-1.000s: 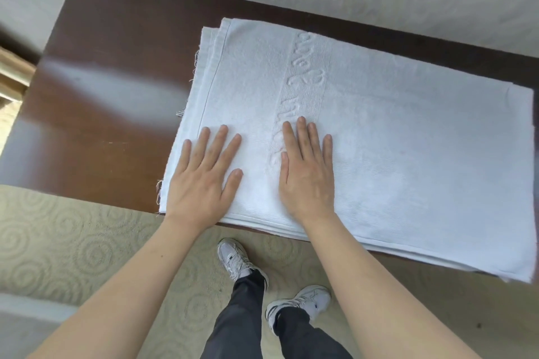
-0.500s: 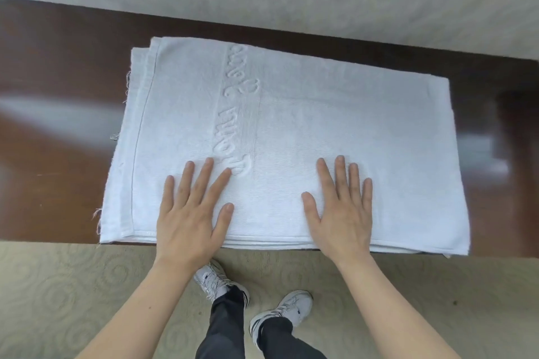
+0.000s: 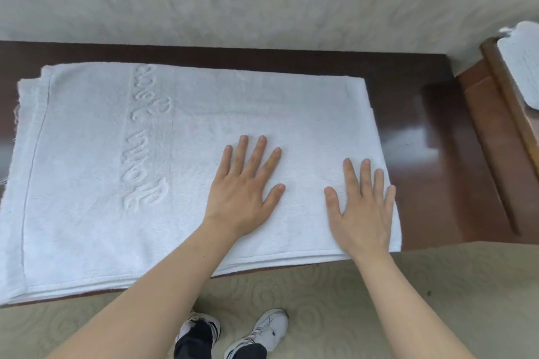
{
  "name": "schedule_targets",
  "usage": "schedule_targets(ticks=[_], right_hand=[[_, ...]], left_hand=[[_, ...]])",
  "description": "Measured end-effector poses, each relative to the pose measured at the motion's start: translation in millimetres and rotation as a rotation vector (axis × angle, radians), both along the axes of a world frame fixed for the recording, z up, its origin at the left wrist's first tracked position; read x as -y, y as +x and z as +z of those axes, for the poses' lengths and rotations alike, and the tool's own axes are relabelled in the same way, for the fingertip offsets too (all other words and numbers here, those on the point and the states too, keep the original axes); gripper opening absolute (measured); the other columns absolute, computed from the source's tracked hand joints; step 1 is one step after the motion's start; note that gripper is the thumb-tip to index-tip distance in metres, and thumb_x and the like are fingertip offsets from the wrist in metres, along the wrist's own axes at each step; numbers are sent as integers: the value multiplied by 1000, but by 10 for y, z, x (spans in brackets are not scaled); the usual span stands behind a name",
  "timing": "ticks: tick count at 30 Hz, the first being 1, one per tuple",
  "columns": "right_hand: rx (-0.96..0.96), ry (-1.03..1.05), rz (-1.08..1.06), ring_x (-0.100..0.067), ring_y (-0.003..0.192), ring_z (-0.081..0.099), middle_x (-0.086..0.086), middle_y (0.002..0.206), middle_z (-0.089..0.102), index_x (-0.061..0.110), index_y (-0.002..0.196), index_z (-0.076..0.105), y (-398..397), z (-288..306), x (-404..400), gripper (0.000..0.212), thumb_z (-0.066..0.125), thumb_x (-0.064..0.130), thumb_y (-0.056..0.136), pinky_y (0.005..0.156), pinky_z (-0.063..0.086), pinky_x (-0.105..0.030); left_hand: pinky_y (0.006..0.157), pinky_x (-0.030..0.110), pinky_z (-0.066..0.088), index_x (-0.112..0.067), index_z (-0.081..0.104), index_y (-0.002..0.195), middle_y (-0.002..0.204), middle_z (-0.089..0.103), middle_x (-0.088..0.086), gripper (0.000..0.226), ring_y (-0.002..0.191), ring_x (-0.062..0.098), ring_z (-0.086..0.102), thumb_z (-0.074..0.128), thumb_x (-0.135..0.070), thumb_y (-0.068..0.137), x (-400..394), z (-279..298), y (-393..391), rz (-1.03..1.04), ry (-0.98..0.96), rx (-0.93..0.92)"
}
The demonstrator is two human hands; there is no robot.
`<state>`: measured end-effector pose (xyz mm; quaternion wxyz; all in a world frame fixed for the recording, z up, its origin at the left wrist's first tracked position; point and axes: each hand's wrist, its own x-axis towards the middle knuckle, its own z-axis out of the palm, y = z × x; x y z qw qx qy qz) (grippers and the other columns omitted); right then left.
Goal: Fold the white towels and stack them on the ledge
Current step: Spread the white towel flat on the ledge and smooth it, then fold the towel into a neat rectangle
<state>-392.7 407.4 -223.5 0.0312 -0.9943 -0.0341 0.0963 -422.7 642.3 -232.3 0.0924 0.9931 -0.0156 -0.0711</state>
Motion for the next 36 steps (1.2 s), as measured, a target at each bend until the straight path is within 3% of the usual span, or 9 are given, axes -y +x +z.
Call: schedule_targets(ticks=[5,9,13,20,23,26,28,31,36], right_hand=[[25,28,-59,-16,152,-20,9,167,-15,42,157,-11,-40,-51,-8,68,6,69,98,120,-5,-62],[64,33,-46,-20,154,-9,5,169,-3,37,160,2,-33,-64,13,69,15,67,99,120,8,-62],[96,42,-38,-22,155,0,2,168,7,33,160,15,-6,-88,19,69,23,64,99,117,18,-61],[107,10,-8,-30,154,6,-3,168,10,27,160,20,-3,-95,40,73,35,60,96,113,22,-65],[105,-9,0,-31,154,7,-5,168,10,25,160,20,17,-81,34,74,35,59,95,112,23,-66],[90,-21,-13,-31,154,7,-4,168,9,26,160,20,30,-67,14,74,36,59,95,111,23,-66],[86,-23,-22,-30,154,8,-4,168,9,26,159,21,25,-56,5,74,36,58,95,111,24,-66],[84,-29,-29,-30,154,8,-4,168,10,27,159,20,22,-53,2,72,34,57,95,112,24,-65],[98,-9,-38,-29,154,8,-3,168,10,27,159,22,16,-56,9,69,35,55,97,112,25,-63]], left_hand=[[122,49,-13,-34,-14,157,166,-19,-2,68,149,27,-29,0,-64,98,389,13,587,-142,2,4],[122,49,-13,-34,-17,156,166,-20,-2,68,149,27,-27,-5,-63,96,702,8,1139,-235,31,25],[122,49,-10,-35,-12,157,167,-14,-3,68,152,27,-19,-6,-62,96,891,-15,1630,-341,38,46],[124,47,-4,-30,-4,159,168,-6,-3,70,154,24,-7,-2,-61,97,1044,4,2347,-388,41,59],[124,47,2,-35,9,158,168,3,-2,65,154,25,2,3,-61,98,1066,4,2583,-386,-12,35],[122,45,13,-33,47,140,154,36,-1,50,147,25,25,24,-56,102,1068,-19,2647,-351,-174,120],[115,41,27,-24,60,116,135,49,-1,41,128,23,45,35,-52,101,1064,-27,2617,-323,-282,228],[100,38,39,-18,58,96,120,50,0,38,104,21,49,41,-52,98,1047,-7,2565,-295,-350,299],[88,39,46,-13,55,80,106,56,5,35,97,25,52,52,-44,94,996,43,2460,-222,-512,364]])
